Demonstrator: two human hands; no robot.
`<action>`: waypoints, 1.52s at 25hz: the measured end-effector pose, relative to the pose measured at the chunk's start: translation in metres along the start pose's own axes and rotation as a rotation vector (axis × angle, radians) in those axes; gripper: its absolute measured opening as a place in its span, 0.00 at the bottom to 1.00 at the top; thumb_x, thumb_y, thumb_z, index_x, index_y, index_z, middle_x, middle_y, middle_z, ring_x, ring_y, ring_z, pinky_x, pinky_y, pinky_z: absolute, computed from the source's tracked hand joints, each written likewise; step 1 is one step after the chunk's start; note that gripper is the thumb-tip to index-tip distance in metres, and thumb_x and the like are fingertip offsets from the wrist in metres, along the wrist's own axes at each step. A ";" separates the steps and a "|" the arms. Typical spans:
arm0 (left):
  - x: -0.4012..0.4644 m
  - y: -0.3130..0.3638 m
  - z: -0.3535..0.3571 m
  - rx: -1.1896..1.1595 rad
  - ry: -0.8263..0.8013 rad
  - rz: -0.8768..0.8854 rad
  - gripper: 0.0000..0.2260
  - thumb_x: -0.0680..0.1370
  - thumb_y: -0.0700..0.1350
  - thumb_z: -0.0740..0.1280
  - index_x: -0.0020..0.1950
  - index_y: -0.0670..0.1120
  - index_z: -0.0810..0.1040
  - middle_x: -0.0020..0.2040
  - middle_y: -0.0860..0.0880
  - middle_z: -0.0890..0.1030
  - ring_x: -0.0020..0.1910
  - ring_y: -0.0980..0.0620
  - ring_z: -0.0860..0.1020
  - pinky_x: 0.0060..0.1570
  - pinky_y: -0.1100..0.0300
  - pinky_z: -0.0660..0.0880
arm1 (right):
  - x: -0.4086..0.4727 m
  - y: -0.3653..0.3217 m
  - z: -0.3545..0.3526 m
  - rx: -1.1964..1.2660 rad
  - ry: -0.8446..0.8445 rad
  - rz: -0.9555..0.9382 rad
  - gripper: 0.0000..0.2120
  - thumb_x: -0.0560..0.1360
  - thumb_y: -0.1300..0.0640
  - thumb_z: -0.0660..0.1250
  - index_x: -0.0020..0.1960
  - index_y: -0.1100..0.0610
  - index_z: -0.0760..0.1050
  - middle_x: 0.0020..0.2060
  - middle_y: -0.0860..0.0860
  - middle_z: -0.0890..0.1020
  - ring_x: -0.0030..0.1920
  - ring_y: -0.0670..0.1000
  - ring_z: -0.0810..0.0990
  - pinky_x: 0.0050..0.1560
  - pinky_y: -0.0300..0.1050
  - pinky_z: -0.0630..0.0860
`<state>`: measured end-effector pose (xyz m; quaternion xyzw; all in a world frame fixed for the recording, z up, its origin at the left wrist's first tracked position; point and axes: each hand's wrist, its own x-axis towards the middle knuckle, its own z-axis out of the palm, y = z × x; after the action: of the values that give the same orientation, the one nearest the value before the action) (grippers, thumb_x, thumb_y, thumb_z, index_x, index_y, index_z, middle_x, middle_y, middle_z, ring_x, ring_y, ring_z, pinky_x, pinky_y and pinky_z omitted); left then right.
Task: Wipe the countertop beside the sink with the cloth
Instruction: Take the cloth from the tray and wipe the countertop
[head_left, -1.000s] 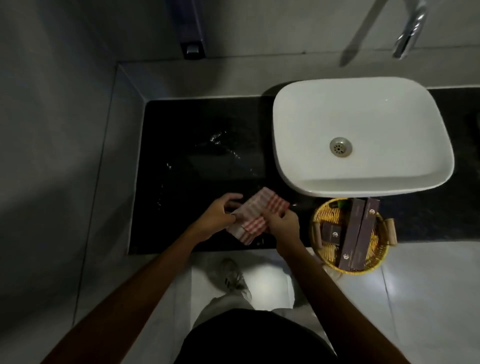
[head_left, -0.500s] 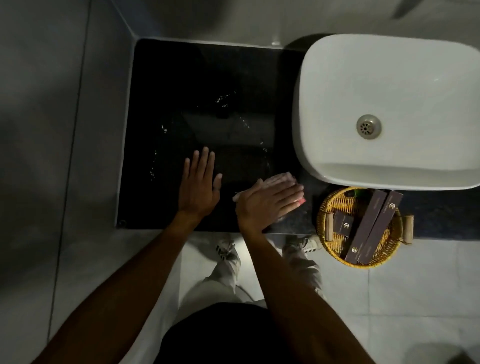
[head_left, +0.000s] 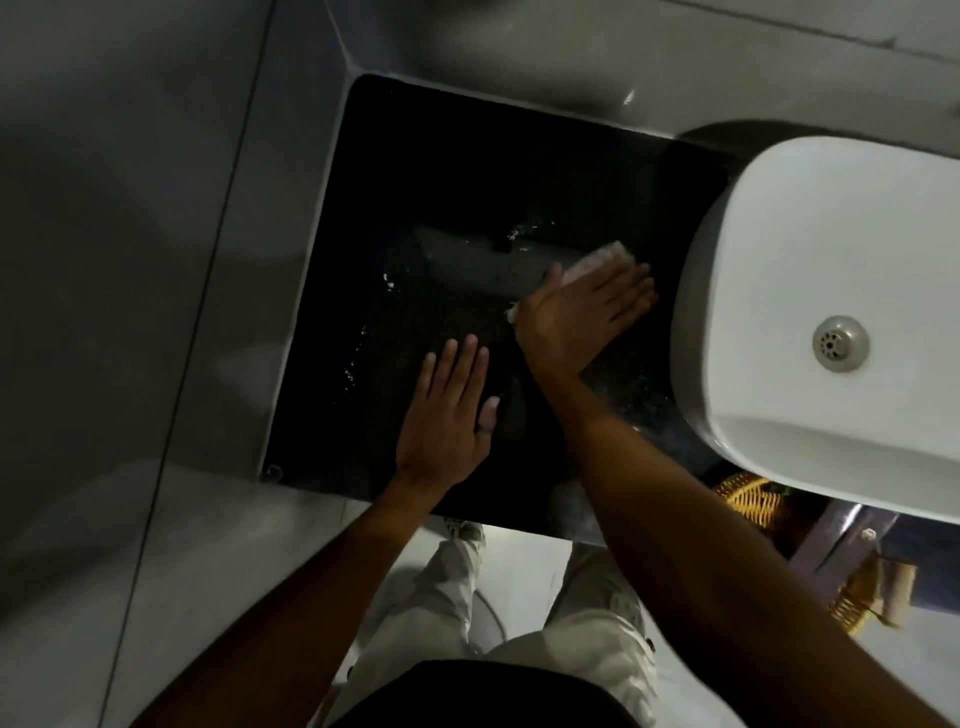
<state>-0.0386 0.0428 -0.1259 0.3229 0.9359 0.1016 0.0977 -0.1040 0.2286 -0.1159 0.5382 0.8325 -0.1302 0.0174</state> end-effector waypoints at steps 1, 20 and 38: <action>0.001 0.001 -0.001 -0.001 0.006 0.007 0.27 0.86 0.55 0.49 0.82 0.42 0.60 0.84 0.42 0.59 0.84 0.42 0.55 0.83 0.43 0.53 | 0.010 -0.009 -0.002 -0.020 -0.003 -0.063 0.42 0.80 0.38 0.51 0.82 0.68 0.53 0.81 0.69 0.56 0.83 0.68 0.54 0.82 0.65 0.49; 0.070 -0.020 -0.060 -0.147 0.263 0.026 0.30 0.83 0.54 0.61 0.79 0.37 0.64 0.81 0.38 0.63 0.83 0.38 0.55 0.82 0.40 0.52 | -0.028 0.053 -0.027 0.011 -0.136 -0.448 0.38 0.84 0.39 0.45 0.84 0.62 0.45 0.84 0.62 0.47 0.85 0.60 0.44 0.84 0.62 0.42; 0.078 -0.033 -0.043 -0.028 0.081 -0.561 0.40 0.82 0.62 0.52 0.80 0.31 0.55 0.81 0.29 0.58 0.81 0.30 0.56 0.80 0.34 0.51 | -0.028 0.071 -0.012 -0.091 -0.085 -0.465 0.36 0.83 0.42 0.52 0.84 0.62 0.52 0.84 0.60 0.54 0.85 0.60 0.51 0.83 0.62 0.47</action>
<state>-0.1287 0.0608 -0.1025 0.0454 0.9903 0.0963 0.0891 -0.0272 0.2342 -0.1132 0.3248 0.9376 -0.1156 0.0465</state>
